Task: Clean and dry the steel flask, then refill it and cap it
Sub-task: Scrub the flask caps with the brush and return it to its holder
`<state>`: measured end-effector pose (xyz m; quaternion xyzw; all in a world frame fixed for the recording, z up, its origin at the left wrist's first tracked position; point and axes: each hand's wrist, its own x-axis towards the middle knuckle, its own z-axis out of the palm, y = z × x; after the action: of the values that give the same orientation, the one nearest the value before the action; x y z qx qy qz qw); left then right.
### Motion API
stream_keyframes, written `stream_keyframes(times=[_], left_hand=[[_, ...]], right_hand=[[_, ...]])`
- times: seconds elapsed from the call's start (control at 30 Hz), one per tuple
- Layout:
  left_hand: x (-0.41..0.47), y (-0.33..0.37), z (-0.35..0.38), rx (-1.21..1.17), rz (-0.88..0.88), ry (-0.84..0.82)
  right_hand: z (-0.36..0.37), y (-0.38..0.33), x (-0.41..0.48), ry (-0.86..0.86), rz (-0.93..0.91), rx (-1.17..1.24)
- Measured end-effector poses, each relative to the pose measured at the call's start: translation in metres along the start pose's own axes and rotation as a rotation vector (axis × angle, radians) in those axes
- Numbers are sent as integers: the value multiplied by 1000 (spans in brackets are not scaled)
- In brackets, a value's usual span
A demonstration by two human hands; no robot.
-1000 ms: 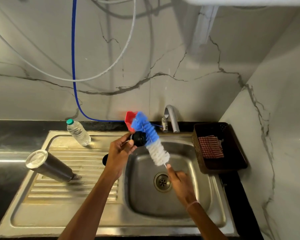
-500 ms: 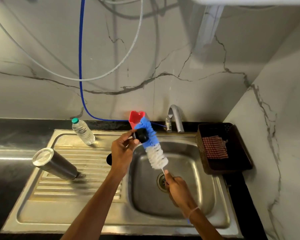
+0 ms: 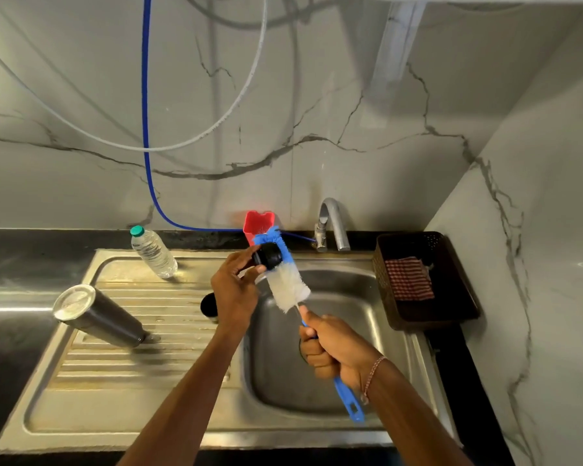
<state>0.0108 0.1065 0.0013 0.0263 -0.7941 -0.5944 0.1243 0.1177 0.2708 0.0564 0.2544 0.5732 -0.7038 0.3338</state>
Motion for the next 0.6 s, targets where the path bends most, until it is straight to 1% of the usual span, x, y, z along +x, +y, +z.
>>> stream_keyframes(times=[0.1, 0.17, 0.23, 0.3, 0.43, 0.47, 0.53, 0.6], left_hand=[[11, -1, -6, -10, -1, 69], [10, 0, -3, -11, 0, 33], [0, 0, 5, -21, -30, -44], [-5, -2, 9, -24, -57, -60], [9, -4, -2, 3, -53, 59], [11, -5, -4, 11, -44, 55], [6, -7, 1, 6, -39, -6], [-5, -7, 8, 1, -76, -43]], right_hand=[[-6, 5, -9, -17, 23, -26], [-10, 3, -9, -1, 33, -28], [-12, -5, 1, 23, 22, -2], [-11, -11, 7, 30, 24, 13], [-11, -6, -3, -1, 43, -70], [-11, -4, -4, -6, 43, -79], [-10, -4, 4, 8, 36, -45], [-6, -7, 16, 53, 23, -8]])
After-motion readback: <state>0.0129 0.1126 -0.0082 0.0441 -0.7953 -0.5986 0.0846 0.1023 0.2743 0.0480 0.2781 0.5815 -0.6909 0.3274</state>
